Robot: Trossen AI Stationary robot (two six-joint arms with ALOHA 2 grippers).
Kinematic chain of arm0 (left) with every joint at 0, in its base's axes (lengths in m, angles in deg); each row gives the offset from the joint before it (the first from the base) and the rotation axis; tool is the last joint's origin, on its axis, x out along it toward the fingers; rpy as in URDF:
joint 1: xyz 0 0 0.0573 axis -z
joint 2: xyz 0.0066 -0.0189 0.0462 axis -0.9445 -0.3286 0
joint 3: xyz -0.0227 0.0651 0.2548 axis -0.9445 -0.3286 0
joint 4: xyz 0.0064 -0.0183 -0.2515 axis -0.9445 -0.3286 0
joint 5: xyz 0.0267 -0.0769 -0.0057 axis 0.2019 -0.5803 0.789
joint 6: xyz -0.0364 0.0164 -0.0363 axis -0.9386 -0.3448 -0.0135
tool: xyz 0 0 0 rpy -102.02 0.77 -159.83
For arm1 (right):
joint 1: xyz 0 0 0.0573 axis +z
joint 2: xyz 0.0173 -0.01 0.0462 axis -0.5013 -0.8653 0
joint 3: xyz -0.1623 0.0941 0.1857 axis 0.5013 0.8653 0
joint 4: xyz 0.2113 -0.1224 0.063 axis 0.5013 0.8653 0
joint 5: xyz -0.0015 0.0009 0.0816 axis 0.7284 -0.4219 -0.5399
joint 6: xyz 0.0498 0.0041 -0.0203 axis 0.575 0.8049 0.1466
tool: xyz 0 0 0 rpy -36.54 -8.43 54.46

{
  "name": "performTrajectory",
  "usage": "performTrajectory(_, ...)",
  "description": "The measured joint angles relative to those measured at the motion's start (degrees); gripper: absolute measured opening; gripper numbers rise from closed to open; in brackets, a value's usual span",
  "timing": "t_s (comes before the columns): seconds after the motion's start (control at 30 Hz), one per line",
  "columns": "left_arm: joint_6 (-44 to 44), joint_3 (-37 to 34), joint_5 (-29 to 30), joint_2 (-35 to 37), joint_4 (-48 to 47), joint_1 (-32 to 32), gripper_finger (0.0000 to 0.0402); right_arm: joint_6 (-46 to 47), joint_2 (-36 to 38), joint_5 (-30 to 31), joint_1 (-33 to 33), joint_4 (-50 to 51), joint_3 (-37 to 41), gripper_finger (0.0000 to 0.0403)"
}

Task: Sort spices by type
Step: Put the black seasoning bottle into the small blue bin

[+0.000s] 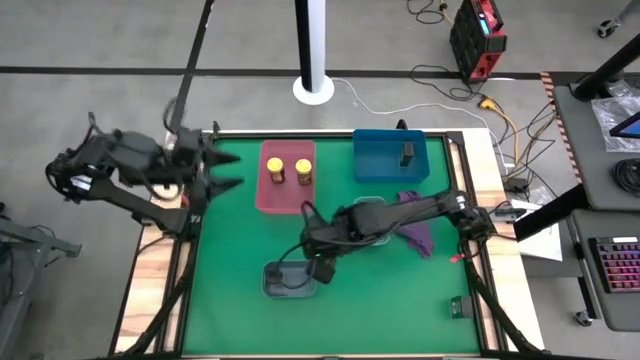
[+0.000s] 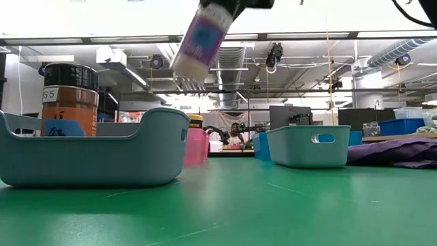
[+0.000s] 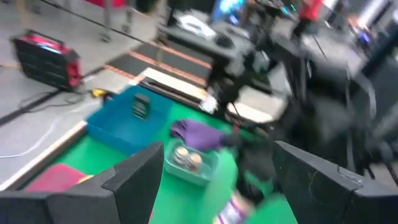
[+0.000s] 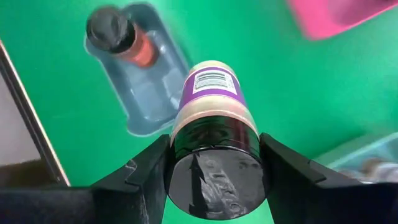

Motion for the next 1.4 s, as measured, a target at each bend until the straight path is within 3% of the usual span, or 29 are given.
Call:
performTrajectory(0.3,0.5,-2.8,4.4,-8.8,0.8,9.1,0.0283,-6.2,7.3,6.5,0.2,-2.2,-0.2,0.0196)
performTrajectory(0.7,1.3,-2.9,5.5,-20.6,3.4,9.2,0.0283,-17.8,11.5,8.9,-0.2,-7.1,-0.2,0.0196)
performTrajectory(1.17,1.1,-2.9,6.7,-27.0,5.5,9.2,0.0315,-17.9,12.5,9.2,-0.2,-7.7,-0.2,0.0196)
performTrajectory(1.4,1.8,-2.9,8.1,-27.8,4.6,9.0,0.0302,-16.4,12.6,8.7,-0.2,-9.4,-0.2,0.0196)
